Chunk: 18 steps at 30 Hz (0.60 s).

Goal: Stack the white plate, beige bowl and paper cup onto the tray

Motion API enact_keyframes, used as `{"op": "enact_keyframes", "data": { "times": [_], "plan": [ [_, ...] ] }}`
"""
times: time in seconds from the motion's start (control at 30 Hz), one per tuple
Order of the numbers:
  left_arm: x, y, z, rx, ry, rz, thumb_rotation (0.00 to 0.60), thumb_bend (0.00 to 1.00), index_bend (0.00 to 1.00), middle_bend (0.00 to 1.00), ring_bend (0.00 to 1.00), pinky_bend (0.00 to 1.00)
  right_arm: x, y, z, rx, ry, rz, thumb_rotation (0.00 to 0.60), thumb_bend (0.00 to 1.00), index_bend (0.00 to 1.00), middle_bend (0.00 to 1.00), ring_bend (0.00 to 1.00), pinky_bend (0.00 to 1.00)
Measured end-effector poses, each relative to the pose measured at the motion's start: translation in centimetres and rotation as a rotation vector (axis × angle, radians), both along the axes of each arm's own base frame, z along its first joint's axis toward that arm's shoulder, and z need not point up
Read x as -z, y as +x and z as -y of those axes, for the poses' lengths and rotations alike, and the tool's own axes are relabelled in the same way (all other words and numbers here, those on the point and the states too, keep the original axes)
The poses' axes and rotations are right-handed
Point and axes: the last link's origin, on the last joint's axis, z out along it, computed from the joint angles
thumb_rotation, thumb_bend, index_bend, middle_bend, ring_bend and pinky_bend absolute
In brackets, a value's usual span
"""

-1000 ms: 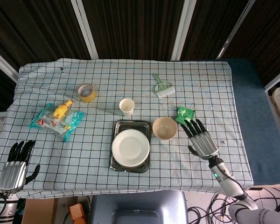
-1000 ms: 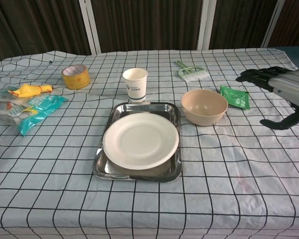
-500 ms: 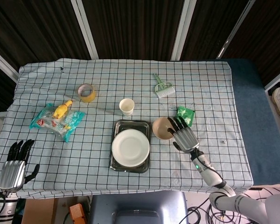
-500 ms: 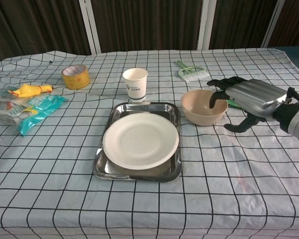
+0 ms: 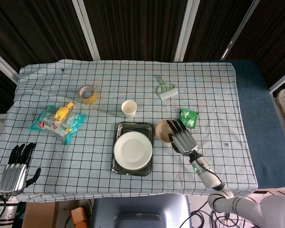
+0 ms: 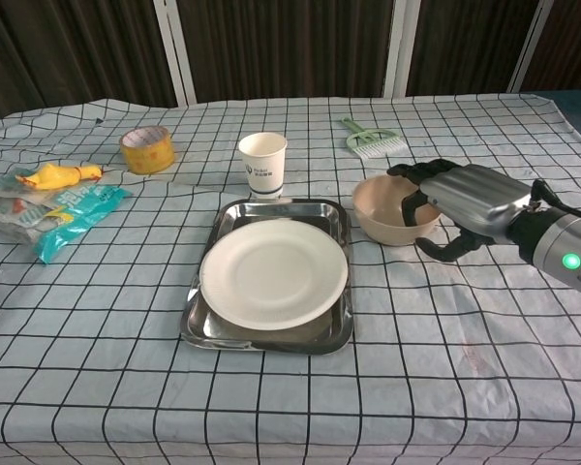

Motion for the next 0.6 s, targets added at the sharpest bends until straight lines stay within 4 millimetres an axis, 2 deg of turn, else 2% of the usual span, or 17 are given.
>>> {"op": "enact_keyframes", "data": {
  "times": [0.13, 0.37, 0.6],
  "plan": [
    [-0.1, 0.0, 0.0, -0.002, 0.002, 0.000, 0.600, 0.37, 0.00, 0.07, 0.00, 0.00, -0.1, 0.2, 0.1, -0.004, -0.013, 0.010, 0.600, 0.44, 0.61, 0.00, 0.00, 0.00],
    [-0.1, -0.1, 0.0, -0.013, -0.006, -0.001, 0.600, 0.37, 0.00, 0.07, 0.00, 0.00, -0.8, 0.6, -0.1, -0.024, -0.041, 0.035, 0.600, 0.44, 0.62, 0.01, 0.00, 0.00],
    [-0.2, -0.1, 0.0, -0.029, -0.012, -0.001, 0.600, 0.37, 0.00, 0.06, 0.00, 0.00, -2.1, 2.0, -0.7, -0.067, -0.080, 0.113, 0.600, 0.44, 0.63, 0.02, 0.00, 0.00]
  ]
}}
